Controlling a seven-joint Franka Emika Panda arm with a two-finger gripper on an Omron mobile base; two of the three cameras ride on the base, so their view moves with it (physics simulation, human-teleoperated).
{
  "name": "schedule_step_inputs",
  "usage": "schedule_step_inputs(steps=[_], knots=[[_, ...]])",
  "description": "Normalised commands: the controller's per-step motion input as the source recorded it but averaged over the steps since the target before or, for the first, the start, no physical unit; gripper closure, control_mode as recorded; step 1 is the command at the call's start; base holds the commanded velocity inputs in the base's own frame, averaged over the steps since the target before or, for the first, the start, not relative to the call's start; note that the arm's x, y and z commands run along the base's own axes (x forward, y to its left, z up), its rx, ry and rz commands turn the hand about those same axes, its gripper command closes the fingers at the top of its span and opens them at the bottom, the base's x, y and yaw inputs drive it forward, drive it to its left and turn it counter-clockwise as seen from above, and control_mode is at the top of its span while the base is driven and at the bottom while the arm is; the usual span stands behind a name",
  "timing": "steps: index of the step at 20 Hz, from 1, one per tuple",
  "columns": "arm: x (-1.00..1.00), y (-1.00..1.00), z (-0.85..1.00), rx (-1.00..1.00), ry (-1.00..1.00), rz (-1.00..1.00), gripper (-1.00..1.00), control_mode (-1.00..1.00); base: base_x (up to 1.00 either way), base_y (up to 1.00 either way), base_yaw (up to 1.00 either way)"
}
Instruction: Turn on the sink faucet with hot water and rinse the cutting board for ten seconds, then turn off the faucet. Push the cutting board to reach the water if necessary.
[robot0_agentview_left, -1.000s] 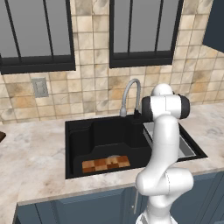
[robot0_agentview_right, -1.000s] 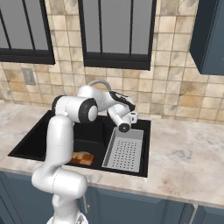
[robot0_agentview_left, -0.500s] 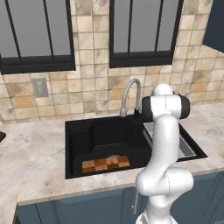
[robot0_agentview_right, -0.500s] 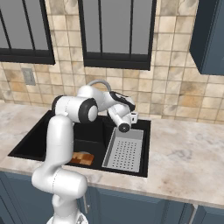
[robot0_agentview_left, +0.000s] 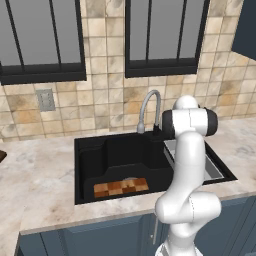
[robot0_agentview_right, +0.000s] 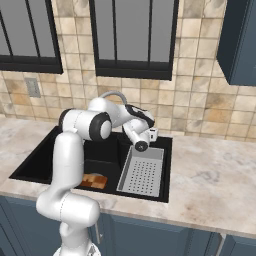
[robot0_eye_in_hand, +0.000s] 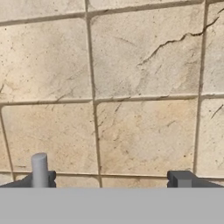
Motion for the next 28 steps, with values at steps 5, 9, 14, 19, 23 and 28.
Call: schedule_step_inputs(steps=[5,9,14,19,23,28], knots=[[-0.26,-0.58,0.00,0.00,0.00,0.00,-1.00,-1.00,0.00,0.00,0.00],[-0.27,-0.58,-0.02,0.00,0.00,0.00,-1.00,-1.00,0.00,0.00,0.00],[-0.32,-0.62,-0.04,0.00,0.00,0.00,-1.00,-1.00,0.00,0.00,0.00],[-0.38,-0.65,-0.08,0.00,0.00,0.00,-1.00,-1.00,0.00,0.00,0.00],[-0.45,-0.62,-0.07,0.00,0.00,0.00,-1.00,-1.00,0.00,0.00,0.00],[-0.50,-0.62,-0.07,0.00,0.00,0.00,-1.00,-1.00,0.00,0.00,0.00]])
